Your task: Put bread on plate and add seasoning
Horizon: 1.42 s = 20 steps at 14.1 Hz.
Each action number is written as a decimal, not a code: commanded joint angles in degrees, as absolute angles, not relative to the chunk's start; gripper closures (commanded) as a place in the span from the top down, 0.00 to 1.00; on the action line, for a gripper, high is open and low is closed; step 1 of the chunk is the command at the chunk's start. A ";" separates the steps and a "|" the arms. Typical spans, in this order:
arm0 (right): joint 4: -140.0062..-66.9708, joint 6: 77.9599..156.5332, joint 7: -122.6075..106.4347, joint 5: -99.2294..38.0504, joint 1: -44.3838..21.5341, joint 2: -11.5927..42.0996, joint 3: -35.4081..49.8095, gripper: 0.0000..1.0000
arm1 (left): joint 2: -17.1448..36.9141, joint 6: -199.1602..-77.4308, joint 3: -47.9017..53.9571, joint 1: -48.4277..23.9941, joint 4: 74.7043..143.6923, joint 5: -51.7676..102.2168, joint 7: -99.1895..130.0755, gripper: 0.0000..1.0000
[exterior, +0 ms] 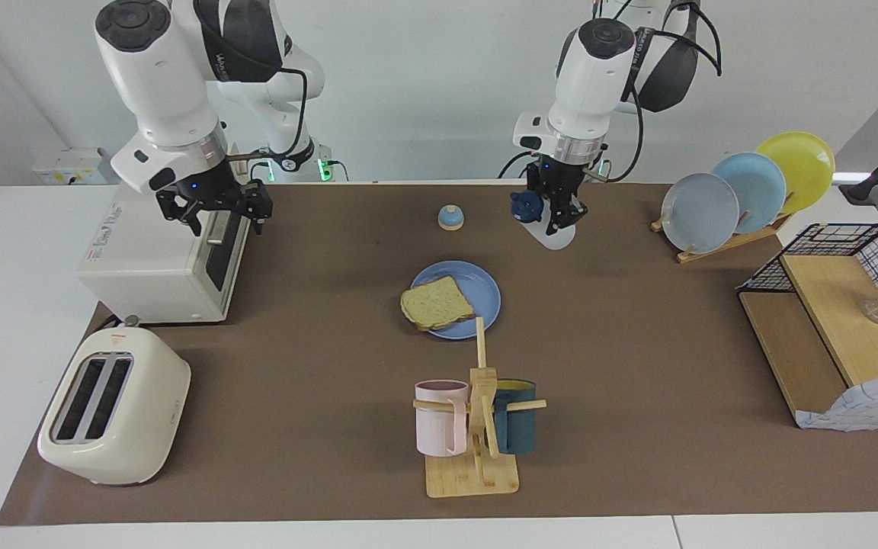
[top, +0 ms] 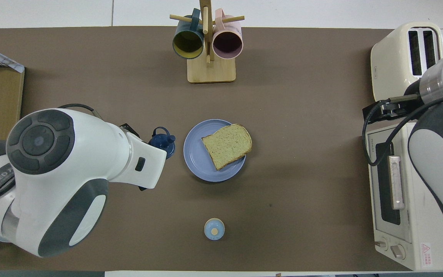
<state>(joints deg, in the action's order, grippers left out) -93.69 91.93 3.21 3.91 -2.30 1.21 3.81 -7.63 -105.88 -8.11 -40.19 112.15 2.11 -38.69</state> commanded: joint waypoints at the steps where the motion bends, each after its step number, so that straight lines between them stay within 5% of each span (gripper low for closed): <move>1: -96.33 91.50 2.20 3.96 -1.76 -1.85 3.96 1.00 | -11.77 -104.94 -8.96 -44.11 115.22 3.95 -39.99 0.00; 20: -92.02 87.36 -0.18 3.60 -3.34 1.32 -0.35 1.00 | -14.33 -104.50 -8.61 -45.44 116.89 4.48 -39.81 0.00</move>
<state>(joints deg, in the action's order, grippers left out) -93.06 88.37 1.73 3.88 -3.06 0.70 0.17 -12.52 -104.88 -8.02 -44.71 115.41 3.67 -38.99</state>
